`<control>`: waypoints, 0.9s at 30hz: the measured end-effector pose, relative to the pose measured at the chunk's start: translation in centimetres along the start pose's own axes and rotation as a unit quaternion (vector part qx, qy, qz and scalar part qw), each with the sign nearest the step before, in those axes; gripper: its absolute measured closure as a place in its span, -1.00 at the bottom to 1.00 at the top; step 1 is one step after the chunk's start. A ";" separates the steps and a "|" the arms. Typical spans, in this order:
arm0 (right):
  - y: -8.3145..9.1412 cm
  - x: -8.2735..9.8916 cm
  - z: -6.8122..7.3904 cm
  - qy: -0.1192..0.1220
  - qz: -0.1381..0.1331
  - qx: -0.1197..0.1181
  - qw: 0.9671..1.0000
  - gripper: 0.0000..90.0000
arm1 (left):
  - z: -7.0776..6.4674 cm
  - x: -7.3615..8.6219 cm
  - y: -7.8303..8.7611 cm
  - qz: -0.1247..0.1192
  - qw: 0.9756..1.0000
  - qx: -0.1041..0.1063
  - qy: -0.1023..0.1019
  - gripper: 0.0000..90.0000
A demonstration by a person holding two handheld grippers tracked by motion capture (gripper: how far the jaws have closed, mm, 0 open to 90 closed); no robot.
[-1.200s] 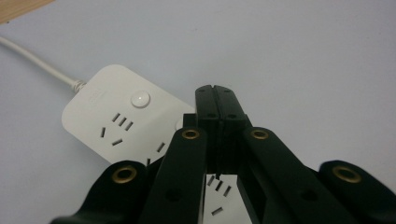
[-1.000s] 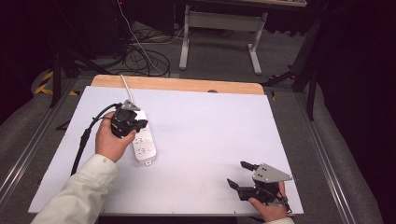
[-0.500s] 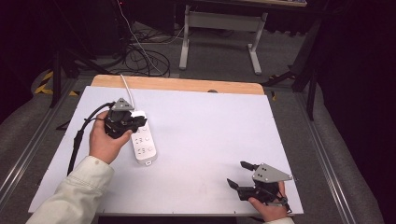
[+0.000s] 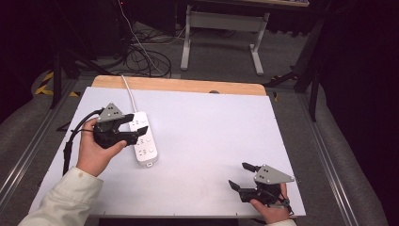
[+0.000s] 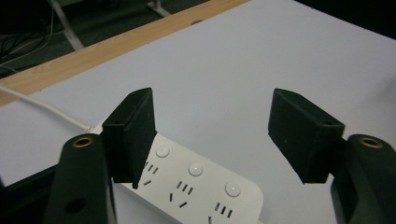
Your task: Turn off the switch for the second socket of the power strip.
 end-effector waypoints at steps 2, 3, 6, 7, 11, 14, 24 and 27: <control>0.0 0.0 0.0 0.000 0.000 0.000 1.000 -0.49 | -0.4 0.0 0.5 -0.014 1.000 0.002 -0.005 -0.39; 0.0 0.0 0.1 -0.001 0.000 -0.001 1.000 -0.49 | -0.5 0.1 0.8 -0.017 1.000 0.001 -0.012 -0.44; 0.0 0.0 0.1 -0.002 -0.001 0.000 1.000 -0.49 | -1.0 0.2 1.6 -0.031 0.999 0.004 -0.013 -0.60; 0.0 0.0 0.1 -0.003 -0.002 -0.001 1.000 -0.49 | -1.2 0.3 1.8 -0.034 0.999 0.006 -0.018 -0.63; 0.0 0.0 0.1 -0.004 -0.002 -0.001 1.000 -0.49 | -1.9 1.1 2.9 -0.042 0.998 0.016 -0.036 -0.71; 0.0 0.0 0.1 -0.003 -0.002 -0.001 1.000 -0.49 | -2.2 1.8 3.7 -0.048 0.998 0.029 -0.036 -0.73; 0.0 -0.1 0.1 -0.004 -0.001 -0.001 1.000 -0.49 | -1.8 5.0 4.9 -0.057 0.997 0.028 -0.035 -0.79; 0.0 -0.1 0.1 -0.004 -0.001 -0.001 1.000 -0.49 | -1.3 6.2 5.0 -0.050 0.998 0.017 -0.040 -0.79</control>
Point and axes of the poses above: each handheld gripper's, and its own axes: y roughly backward along the jaws, x roughly out of its underside, z roughly to its left, the point moved 10 cm from there along -y, roughly forward along the jaws, and after that the axes turned 5 degrees about -x, right-handed, at the moved point
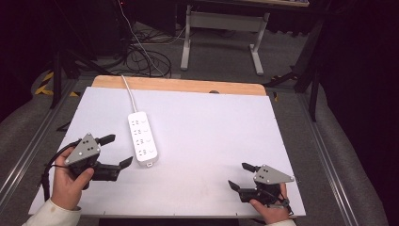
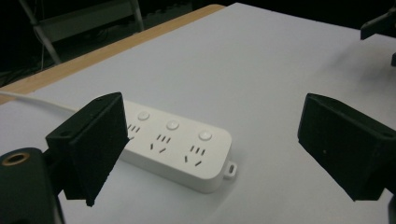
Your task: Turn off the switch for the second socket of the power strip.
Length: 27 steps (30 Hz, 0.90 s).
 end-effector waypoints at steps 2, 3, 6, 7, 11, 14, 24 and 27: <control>0.0 0.0 0.0 0.001 0.001 0.001 1.000 -0.49 | 0.2 0.8 0.2 0.005 1.000 -0.002 -0.002 -0.79; 0.0 0.0 0.0 0.001 0.001 0.001 1.000 -0.49 | 0.3 1.1 0.2 0.006 1.000 -0.003 -0.001 -0.79; 0.0 0.0 0.0 0.001 0.001 0.001 1.000 -0.49 | 0.3 2.1 0.5 0.004 1.000 0.002 -0.006 -0.79; 0.0 0.0 0.0 0.001 0.001 0.001 1.000 -0.49 | 0.2 2.4 0.6 0.005 1.000 0.007 -0.004 -0.79; 0.0 0.1 0.0 0.001 0.002 0.000 1.000 -0.49 | 0.0 3.9 0.8 0.011 1.000 0.019 -0.010 -0.79; 0.0 0.0 0.0 -0.001 0.001 0.001 1.000 -0.49 | 0.0 4.9 0.8 0.012 1.000 0.018 -0.016 -0.79; 0.1 0.1 -0.1 0.000 0.001 0.000 1.000 -0.49 | -0.2 7.7 0.5 0.032 0.999 0.012 0.007 -0.82; 0.1 0.1 -0.1 0.000 0.002 -0.001 1.000 -0.49 | -0.2 8.5 0.8 0.028 0.999 0.025 0.020 -0.82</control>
Point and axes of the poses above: each handheld gripper's, and its own axes: y roughly backward along the jaws, x roughly out of its underside, z roughly to its left, the point moved 10 cm from there along -y, roughly forward along the jaws, and after that the axes turned 5 degrees about -x, right-handed, at the moved point
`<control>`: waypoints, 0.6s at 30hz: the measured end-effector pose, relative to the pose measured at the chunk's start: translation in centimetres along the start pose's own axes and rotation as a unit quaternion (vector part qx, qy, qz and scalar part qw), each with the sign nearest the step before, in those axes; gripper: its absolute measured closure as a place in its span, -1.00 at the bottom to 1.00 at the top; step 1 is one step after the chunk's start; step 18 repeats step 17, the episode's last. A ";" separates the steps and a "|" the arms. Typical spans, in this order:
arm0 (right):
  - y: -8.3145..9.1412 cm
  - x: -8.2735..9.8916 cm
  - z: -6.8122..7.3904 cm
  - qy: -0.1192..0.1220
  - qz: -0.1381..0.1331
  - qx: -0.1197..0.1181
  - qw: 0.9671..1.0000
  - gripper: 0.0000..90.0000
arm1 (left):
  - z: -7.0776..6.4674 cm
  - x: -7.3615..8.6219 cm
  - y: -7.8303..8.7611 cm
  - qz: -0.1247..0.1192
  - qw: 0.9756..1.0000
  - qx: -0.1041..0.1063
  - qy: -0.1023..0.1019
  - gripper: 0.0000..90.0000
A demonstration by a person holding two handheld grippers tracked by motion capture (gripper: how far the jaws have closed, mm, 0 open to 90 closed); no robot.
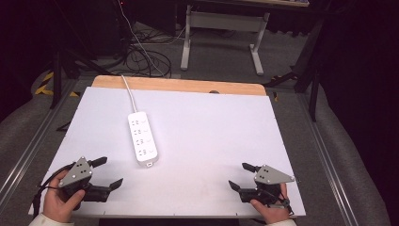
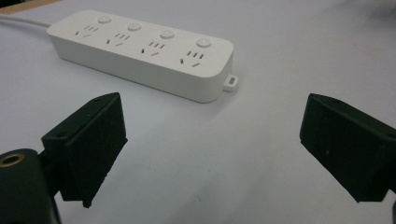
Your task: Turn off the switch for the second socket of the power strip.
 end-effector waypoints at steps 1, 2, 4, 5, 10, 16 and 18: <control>0.0 0.0 0.0 0.000 0.000 0.000 1.000 -0.49 | -0.2 0.2 0.1 -0.009 1.000 0.011 -0.001 -0.82; 0.0 0.0 0.0 0.000 0.000 0.000 1.000 -0.49 | -0.4 0.4 0.1 -0.017 1.000 0.026 -0.003 -0.83; 0.0 0.0 0.0 0.000 -0.001 -0.001 1.000 -0.49 | -0.5 0.9 0.2 -0.018 0.999 0.038 -0.008 -0.86; 0.0 -0.1 0.0 0.002 -0.002 -0.001 1.000 -0.49 | -0.5 1.1 0.1 -0.016 0.999 0.037 -0.010 -0.86; 0.1 -0.1 0.0 0.002 -0.004 -0.001 1.000 -0.49 | -0.2 1.1 0.1 -0.008 1.000 0.004 -0.012 -0.84; 0.1 -0.1 0.0 -0.001 -0.006 -0.004 1.000 -0.49 | -0.1 0.6 0.2 -0.012 1.000 -0.017 -0.013 -0.83; 0.1 -0.1 0.0 -0.002 -0.007 -0.005 1.000 -0.49 | -0.1 0.8 0.2 -0.007 1.000 -0.014 -0.012 -0.83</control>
Point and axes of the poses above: each handheld gripper's, and its own axes: y roughly backward along the jaws, x roughly out of its underside, z roughly to its left, the point moved 10 cm from there along -y, roughly forward along the jaws, and after that the axes turned 5 degrees about -x, right-handed, at the moved point
